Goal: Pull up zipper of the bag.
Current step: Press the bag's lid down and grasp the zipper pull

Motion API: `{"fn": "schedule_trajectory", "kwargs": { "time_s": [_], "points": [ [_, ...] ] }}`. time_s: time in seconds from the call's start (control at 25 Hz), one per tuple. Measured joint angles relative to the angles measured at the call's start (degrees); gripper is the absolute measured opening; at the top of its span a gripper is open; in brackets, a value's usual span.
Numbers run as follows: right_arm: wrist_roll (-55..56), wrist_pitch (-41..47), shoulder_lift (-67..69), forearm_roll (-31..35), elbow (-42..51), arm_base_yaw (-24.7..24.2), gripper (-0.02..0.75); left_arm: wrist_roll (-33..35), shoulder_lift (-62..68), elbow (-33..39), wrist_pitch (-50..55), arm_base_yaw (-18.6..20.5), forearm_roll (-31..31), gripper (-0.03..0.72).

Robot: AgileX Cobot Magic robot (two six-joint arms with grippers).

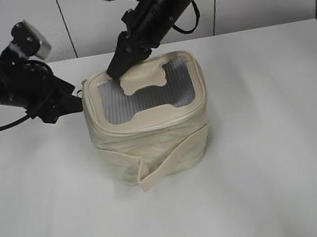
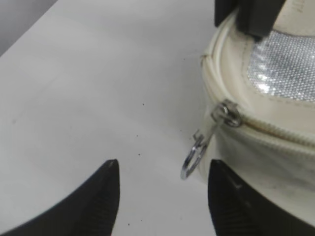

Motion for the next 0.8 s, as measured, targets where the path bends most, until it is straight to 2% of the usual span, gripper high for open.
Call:
{"fn": "schedule_trajectory", "kwargs": {
  "time_s": [0.12, 0.32, 0.4, 0.52, 0.56, 0.68, 0.8],
  "points": [
    [0.00, 0.00, 0.00, 0.05, 0.00, 0.00, 0.045, 0.06, 1.29, -0.44, -0.11, -0.50, -0.42, 0.437],
    [0.05, 0.00, 0.00, 0.12, 0.00, 0.00, 0.045, 0.11, 2.41, -1.59, -0.84, -1.95, -0.42, 0.368],
    [0.04, 0.00, 0.00, 0.12, 0.00, 0.00, 0.045, 0.11, 2.48, -1.64, -0.89, -2.28, -0.36, 0.305],
    [0.14, 0.00, 0.01, 0.12, 0.00, 0.00, 0.045, 0.11, 2.51, -1.70, -0.58, -2.67, -0.22, 0.111],
    [0.35, 0.00, 0.06, 0.12, 0.00, 0.00, 0.045, 0.11, 2.51, -1.70, -0.44, -2.67, 0.25, 0.071],
    [1.39, 0.00, 0.26, 0.31, 0.00, 0.00, 0.044, -1.96, 2.43, -1.76, -0.44, -2.74, 2.62, 0.016],
    [2.73, 0.00, 0.31, 0.38, 0.00, 0.00, 0.044, -9.18, 1.50, -1.81, -0.17, -2.40, 7.78, 0.010]
  ]
}}
